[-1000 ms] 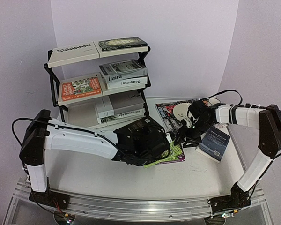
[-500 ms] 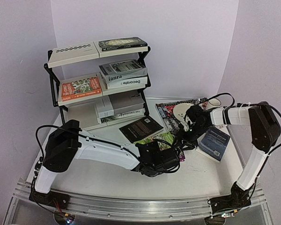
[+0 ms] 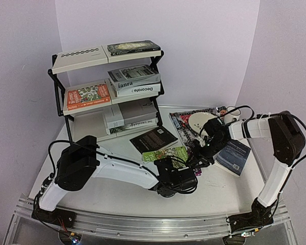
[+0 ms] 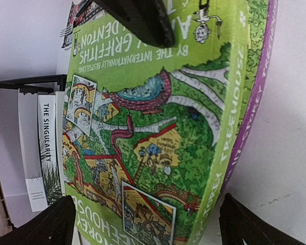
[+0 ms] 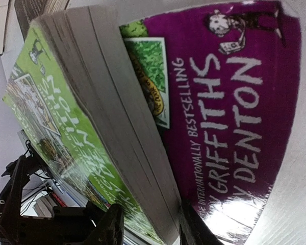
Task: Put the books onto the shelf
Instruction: Pick up the book from the book pile.
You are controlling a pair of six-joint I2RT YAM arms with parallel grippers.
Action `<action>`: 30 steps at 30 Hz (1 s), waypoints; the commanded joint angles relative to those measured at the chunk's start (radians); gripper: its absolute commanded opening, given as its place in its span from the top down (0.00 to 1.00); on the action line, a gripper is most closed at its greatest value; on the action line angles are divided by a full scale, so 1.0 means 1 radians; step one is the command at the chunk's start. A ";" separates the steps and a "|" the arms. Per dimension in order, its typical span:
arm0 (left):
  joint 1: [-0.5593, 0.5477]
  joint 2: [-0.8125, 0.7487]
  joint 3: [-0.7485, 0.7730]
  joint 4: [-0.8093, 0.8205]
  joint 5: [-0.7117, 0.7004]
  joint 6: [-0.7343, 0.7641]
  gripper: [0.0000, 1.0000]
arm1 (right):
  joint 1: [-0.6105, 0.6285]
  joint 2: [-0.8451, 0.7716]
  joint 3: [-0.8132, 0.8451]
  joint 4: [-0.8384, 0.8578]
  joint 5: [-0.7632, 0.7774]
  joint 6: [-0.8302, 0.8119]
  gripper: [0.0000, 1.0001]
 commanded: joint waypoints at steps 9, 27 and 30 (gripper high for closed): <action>-0.010 0.036 -0.004 -0.048 -0.082 -0.058 0.08 | 0.009 -0.035 -0.008 -0.007 -0.147 0.059 0.72; -0.018 0.071 -0.016 -0.045 -0.158 -0.042 0.64 | 0.044 -0.088 -0.078 -0.017 -0.143 0.097 0.75; -0.031 0.063 -0.019 -0.045 -0.186 -0.045 0.74 | 0.045 -0.106 -0.069 -0.031 -0.118 0.095 0.75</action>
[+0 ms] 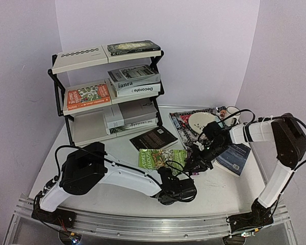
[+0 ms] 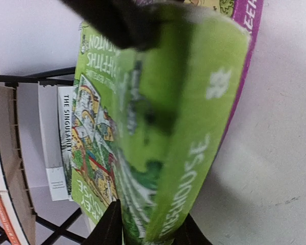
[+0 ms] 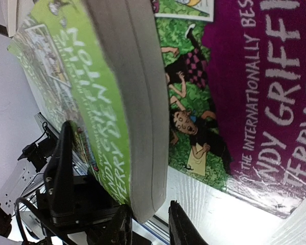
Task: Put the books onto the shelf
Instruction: Pick up the book from the book pile.
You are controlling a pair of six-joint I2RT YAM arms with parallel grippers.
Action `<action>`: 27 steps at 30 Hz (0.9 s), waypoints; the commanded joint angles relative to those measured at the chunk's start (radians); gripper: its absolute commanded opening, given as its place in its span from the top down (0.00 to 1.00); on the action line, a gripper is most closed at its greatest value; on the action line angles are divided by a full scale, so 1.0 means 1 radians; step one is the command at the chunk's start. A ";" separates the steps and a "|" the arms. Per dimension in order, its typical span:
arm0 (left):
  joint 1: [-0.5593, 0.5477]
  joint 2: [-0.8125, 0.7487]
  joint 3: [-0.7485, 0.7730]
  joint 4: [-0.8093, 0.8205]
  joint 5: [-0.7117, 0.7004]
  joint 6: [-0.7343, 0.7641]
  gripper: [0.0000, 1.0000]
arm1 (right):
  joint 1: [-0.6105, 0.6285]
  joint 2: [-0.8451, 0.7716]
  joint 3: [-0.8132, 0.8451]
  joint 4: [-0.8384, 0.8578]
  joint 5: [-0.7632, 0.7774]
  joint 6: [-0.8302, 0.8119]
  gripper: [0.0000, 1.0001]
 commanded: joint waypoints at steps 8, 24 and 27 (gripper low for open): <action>-0.042 -0.050 -0.031 -0.026 -0.075 -0.042 0.84 | 0.002 -0.111 0.071 -0.135 0.101 -0.016 0.66; -0.071 -0.241 0.050 -0.306 -0.072 -0.181 1.00 | -0.014 -0.303 0.180 -0.214 0.310 -0.028 0.54; -0.071 -0.308 0.031 -0.342 -0.047 -0.194 1.00 | -0.014 -0.318 0.183 -0.214 0.319 -0.031 0.54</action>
